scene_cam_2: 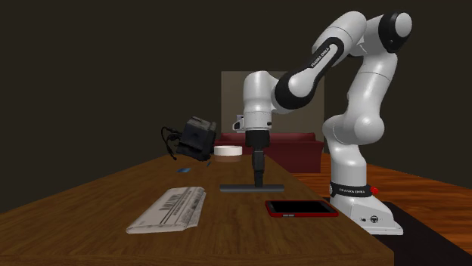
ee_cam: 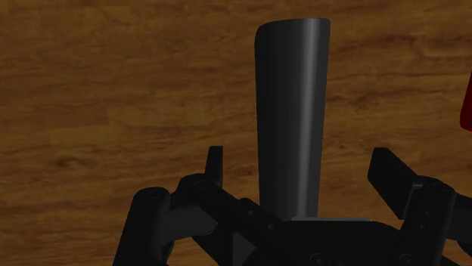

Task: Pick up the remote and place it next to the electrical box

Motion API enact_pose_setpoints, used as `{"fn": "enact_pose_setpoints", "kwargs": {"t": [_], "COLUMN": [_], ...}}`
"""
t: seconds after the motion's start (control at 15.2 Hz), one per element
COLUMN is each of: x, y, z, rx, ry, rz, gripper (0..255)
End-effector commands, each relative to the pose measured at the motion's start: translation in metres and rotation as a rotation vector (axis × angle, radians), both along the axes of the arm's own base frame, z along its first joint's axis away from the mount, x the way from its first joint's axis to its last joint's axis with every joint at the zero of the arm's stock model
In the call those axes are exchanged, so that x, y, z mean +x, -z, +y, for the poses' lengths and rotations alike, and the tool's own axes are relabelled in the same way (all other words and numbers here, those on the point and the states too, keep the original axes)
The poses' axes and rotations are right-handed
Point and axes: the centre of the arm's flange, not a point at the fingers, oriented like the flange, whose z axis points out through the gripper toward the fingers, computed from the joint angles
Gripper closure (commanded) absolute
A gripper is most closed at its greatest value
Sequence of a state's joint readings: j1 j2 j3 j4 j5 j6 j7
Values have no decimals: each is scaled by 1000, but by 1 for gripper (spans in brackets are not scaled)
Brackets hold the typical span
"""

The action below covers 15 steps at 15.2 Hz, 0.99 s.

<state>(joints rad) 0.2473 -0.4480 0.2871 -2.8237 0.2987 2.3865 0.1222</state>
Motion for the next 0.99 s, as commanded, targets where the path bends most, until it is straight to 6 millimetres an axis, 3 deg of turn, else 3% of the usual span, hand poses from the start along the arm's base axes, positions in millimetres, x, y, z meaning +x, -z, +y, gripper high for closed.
{"fn": "enact_pose_setpoints", "kwargs": {"t": [0.0,0.46,0.53,0.92], "x": [0,0,0,0], "y": [8,8,8,7], "z": [0,0,0,1], "rx": [0,0,0,0], "ry": [0,0,0,0], "rz": [-1,-1,-1,-1], "gripper": [0,0,255,255]}}
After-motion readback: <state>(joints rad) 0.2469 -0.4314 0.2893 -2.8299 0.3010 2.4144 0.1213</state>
